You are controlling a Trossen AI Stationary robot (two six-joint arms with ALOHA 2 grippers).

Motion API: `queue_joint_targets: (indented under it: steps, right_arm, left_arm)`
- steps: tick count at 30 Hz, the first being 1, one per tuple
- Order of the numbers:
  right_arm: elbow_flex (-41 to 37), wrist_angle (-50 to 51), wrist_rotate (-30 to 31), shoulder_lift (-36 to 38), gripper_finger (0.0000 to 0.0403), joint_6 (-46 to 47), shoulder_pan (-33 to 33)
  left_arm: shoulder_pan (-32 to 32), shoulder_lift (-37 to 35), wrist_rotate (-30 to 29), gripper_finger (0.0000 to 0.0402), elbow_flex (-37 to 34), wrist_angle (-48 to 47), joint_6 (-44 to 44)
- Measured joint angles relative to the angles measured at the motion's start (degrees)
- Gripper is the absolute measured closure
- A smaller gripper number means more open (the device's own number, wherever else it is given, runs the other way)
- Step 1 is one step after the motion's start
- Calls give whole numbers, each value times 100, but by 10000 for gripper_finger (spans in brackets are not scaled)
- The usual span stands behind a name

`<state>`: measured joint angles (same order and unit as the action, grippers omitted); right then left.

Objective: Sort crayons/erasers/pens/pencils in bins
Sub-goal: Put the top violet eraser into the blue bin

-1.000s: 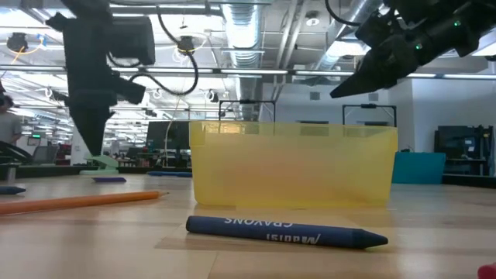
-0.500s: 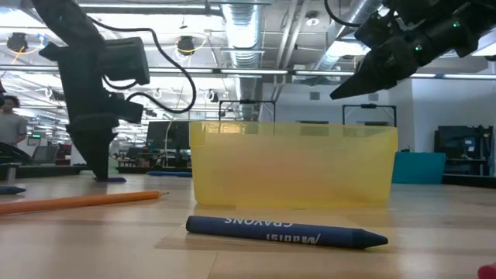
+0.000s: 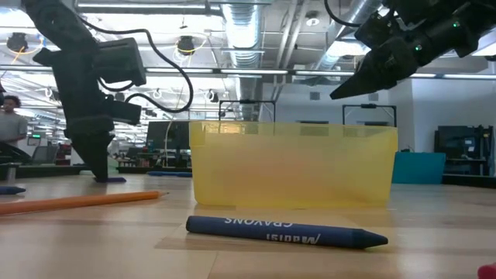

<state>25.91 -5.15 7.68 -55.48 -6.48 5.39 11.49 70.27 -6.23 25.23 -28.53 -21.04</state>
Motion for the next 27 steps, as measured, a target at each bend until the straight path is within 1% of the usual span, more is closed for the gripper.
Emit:
queue_joint_targets:
  steps: [8,13,19,24,27]
  right_arm:
    - [2,0,-1,0,397,0,0]
    - [2,9,-2,0,400,9,0]
    - [4,134,-2,0,396,90,0]
    - [4,144,-2,0,400,143,0]
    - [4,57,-4,0,400,368,64]
  left_arm:
    - [4,9,139,307,23,-19,237]
    - [4,30,187,341,261,-237,534]
    - [4,26,157,345,466,-274,762]
    - [2,23,132,346,603,-95,950]
    - [2,21,-68,346,783,-9,1100]
